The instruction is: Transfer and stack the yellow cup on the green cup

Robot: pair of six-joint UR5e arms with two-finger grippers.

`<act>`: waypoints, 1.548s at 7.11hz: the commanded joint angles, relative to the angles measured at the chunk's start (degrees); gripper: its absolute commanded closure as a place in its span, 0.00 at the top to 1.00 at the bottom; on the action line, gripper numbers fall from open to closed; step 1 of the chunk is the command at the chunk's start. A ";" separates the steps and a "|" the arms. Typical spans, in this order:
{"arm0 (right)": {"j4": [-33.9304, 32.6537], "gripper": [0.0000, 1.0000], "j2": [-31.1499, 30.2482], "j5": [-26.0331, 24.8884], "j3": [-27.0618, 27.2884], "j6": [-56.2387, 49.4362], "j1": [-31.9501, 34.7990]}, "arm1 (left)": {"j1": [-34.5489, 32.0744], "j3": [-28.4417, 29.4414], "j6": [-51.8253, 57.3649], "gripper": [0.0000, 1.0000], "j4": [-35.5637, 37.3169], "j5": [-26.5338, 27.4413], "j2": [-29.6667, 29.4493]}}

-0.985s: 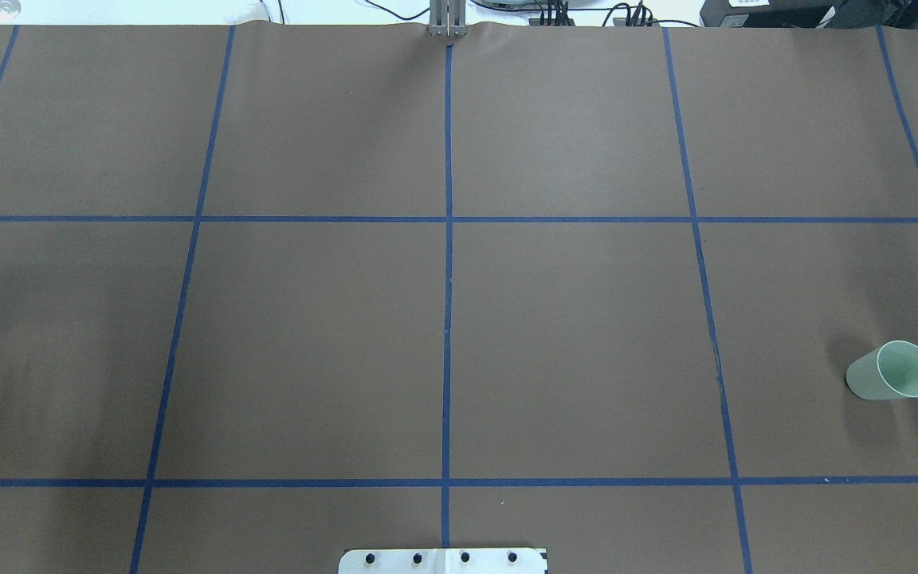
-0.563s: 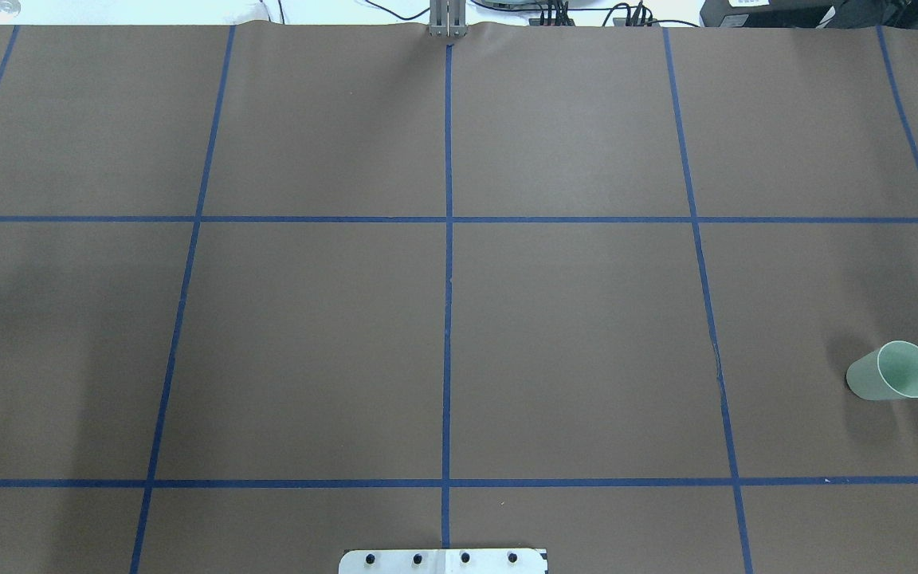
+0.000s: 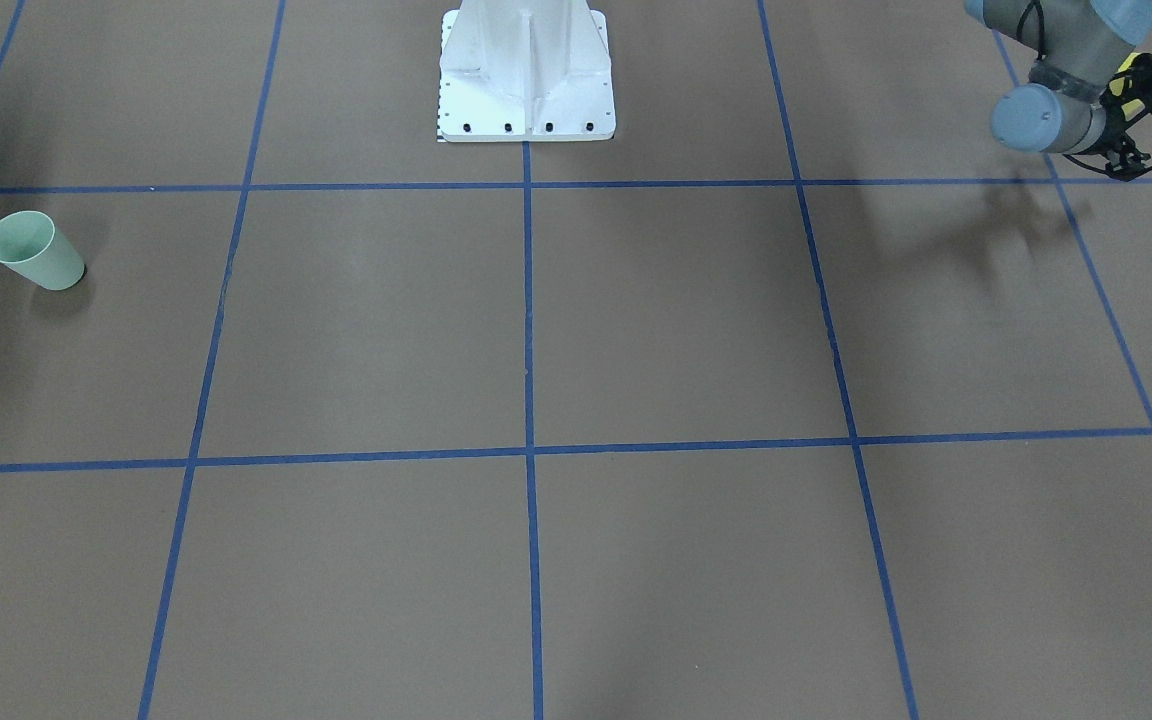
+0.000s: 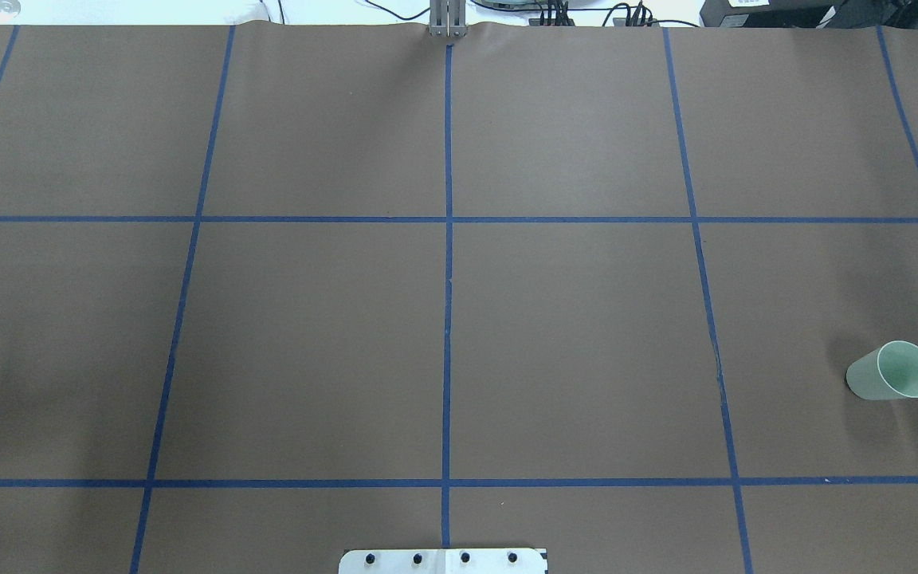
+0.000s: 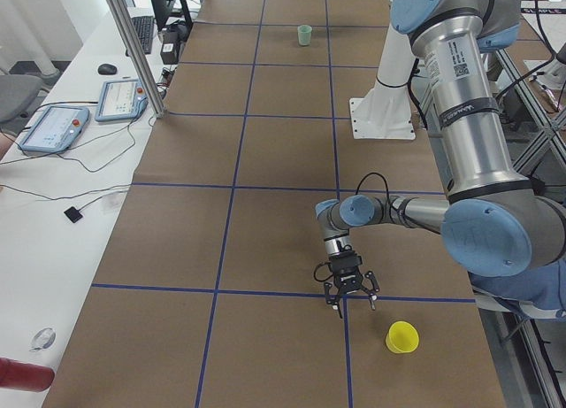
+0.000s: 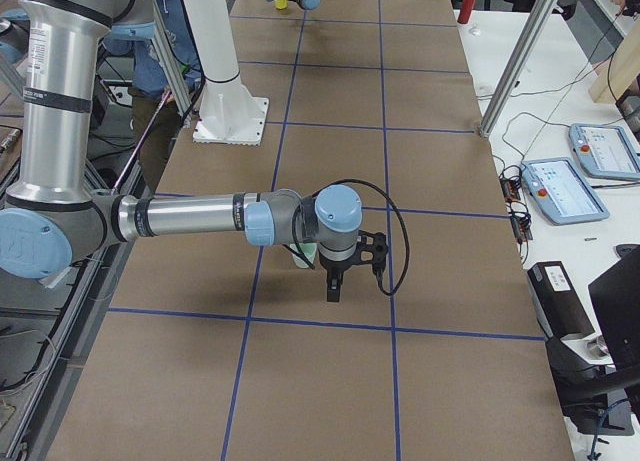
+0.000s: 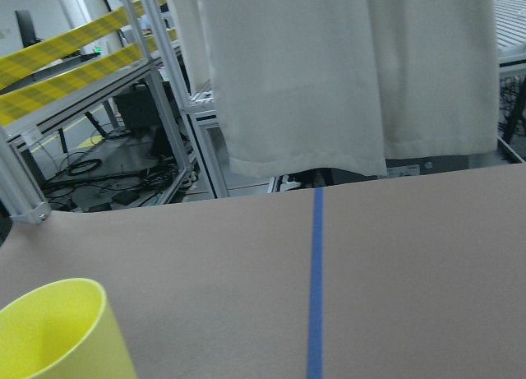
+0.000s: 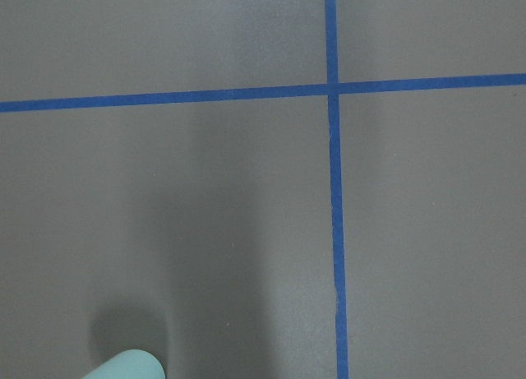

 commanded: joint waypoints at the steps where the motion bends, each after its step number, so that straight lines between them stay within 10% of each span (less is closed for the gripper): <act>1: 0.09 1.00 -0.26 -0.26 0.24 -0.08 -0.03 | 7.29 0.04 -10.45 0.99 0.92 -2.51 0.35; 11: 0.00 1.00 -0.26 0.00 -0.02 0.27 -0.47 | 15.66 7.66 -17.60 0.94 -5.12 -6.56 2.54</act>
